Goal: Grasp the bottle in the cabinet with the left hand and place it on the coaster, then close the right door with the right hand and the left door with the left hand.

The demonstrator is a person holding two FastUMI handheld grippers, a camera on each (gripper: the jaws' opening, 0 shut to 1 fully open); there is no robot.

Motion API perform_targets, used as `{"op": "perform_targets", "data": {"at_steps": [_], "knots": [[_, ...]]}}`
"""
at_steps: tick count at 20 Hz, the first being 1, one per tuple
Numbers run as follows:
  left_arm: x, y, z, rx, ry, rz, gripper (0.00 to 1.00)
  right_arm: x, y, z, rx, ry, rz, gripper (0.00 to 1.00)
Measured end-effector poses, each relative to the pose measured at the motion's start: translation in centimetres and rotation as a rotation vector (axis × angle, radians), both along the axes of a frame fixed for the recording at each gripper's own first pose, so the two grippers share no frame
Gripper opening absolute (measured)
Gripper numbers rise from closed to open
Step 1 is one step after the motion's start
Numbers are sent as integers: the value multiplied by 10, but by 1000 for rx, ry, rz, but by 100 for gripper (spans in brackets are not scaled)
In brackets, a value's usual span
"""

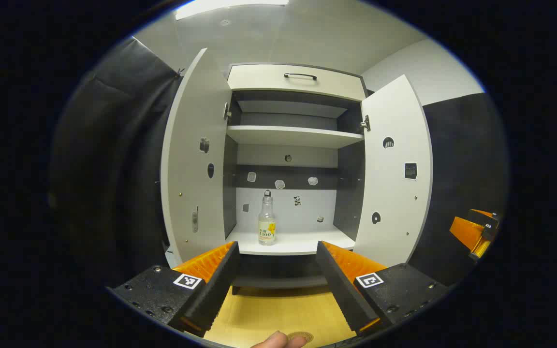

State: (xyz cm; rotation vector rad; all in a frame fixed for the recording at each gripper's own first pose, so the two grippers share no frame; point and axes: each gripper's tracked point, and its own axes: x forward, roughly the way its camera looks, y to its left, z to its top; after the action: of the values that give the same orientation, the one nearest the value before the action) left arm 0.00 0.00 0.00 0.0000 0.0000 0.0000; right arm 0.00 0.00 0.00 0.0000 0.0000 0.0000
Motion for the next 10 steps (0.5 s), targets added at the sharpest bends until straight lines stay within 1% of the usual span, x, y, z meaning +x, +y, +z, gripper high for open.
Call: {"op": "perform_targets", "data": {"at_steps": [1, 2, 4, 5, 7, 8, 10], "knots": [[5, 0, 1, -2, -8, -1, 100, 1, 1, 3, 5, -4, 7, 97], [9, -2, -2, 5, -7, -2, 99, 2, 0, 3, 6, -8, 8, 94], [17, -2, -6, 38, 0, -5, 100, 7, -2, 3, -12, -12, 1, 94], [21, -3, -7, 50, 3, -7, 100, 9, -4, 4, -25, -13, 0, 97], [24, -2, -9, 62, 9, -7, 100, 13, -5, 3, -36, -18, -1, 97], [25, -2, -9, 60, 9, -8, 100, 16, -5, 5, -31, -21, -1, 94], [30, 0, -5, 60, 4, -9, 100, 21, -4, 8, -20, -33, 2, 94]]}}
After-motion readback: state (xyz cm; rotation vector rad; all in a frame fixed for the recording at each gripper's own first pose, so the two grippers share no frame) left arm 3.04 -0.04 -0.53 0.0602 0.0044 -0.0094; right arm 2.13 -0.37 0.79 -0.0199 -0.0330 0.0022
